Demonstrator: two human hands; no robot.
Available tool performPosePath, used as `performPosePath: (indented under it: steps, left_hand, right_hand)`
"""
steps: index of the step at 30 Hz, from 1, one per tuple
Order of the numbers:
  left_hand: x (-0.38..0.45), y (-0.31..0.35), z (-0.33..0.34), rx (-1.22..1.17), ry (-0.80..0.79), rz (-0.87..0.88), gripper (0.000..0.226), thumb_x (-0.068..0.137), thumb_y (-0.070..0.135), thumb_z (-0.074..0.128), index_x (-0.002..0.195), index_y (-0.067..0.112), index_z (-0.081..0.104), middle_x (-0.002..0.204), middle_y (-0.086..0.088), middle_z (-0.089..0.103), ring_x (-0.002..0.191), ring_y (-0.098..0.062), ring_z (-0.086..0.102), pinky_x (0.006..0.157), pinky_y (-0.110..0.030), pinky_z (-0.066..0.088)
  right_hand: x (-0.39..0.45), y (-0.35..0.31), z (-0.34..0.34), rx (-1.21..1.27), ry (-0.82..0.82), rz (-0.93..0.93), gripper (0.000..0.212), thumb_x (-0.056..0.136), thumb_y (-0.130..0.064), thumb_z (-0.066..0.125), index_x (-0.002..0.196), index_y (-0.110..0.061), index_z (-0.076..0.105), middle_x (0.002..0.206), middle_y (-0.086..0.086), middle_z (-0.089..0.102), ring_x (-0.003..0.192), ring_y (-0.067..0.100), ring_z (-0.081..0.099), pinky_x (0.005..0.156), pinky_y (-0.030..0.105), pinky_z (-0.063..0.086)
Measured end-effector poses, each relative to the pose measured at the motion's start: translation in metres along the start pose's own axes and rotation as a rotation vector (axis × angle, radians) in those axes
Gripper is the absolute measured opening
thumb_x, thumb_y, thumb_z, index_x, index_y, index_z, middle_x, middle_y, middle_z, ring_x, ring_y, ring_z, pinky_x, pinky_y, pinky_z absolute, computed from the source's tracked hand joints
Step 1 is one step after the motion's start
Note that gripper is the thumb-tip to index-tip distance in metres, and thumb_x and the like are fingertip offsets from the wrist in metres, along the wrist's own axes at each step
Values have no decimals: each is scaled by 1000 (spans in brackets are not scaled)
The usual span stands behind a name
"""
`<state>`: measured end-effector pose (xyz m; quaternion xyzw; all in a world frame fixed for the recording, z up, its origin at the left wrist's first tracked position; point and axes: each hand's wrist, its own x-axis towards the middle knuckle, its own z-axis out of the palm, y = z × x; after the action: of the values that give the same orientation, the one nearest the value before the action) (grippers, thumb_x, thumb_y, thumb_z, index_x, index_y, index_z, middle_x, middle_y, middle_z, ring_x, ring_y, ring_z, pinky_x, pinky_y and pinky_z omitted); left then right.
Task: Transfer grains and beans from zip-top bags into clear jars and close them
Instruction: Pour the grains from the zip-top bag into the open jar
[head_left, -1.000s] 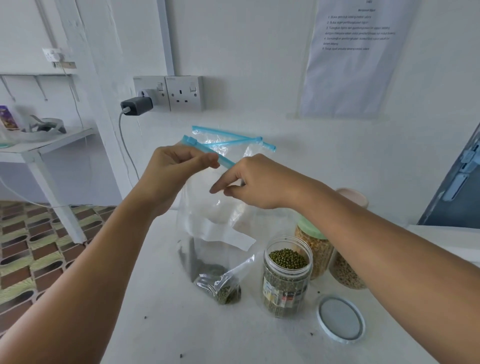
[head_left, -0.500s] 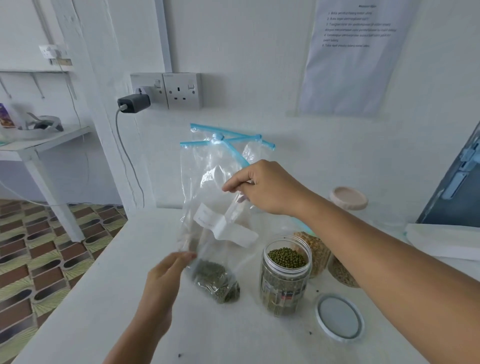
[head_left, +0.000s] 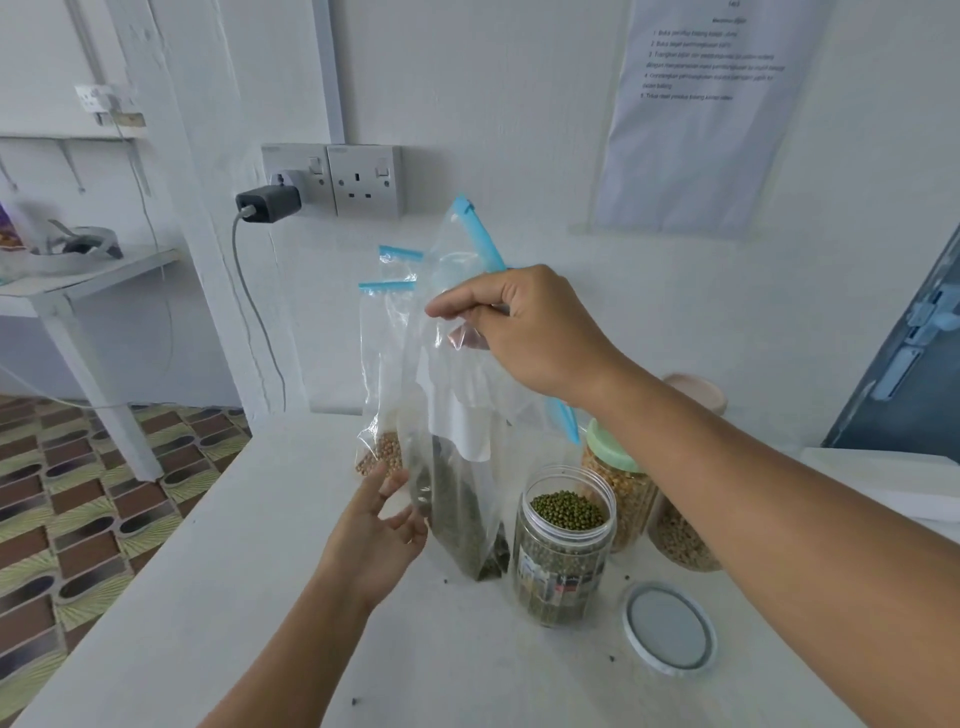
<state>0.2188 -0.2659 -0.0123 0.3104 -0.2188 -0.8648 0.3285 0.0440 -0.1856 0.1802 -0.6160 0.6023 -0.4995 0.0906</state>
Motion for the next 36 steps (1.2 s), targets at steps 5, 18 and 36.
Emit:
performPosePath:
  steps: [5, 18, 36]
  left_hand:
    - [1, -1, 8, 49, -91, 68, 22, 99, 39, 66, 91, 18, 69, 98, -4, 76, 92, -27, 76, 100, -50, 51]
    - [6, 58, 1, 286, 97, 559, 34, 84, 35, 73, 109, 11, 78, 116, -1, 78, 120, -28, 68, 113, -50, 46]
    - [9, 72, 10, 204, 133, 632, 13, 96, 14, 74, 83, 16, 70, 89, 3, 76, 110, -25, 68, 110, -40, 50]
  right_hand:
    - [-4, 0, -12, 18, 39, 4, 35, 102, 2, 53, 108, -18, 82, 104, -3, 78, 88, 19, 77, 91, 34, 62]
    - [-31, 37, -23, 156, 109, 102, 35, 103, 1, 56, 105, -24, 81, 109, -4, 78, 96, 14, 77, 95, 37, 61]
    - [-32, 47, -25, 175, 153, 112, 39, 102, -2, 58, 99, -33, 81, 108, -7, 79, 99, 14, 76, 95, 37, 61]
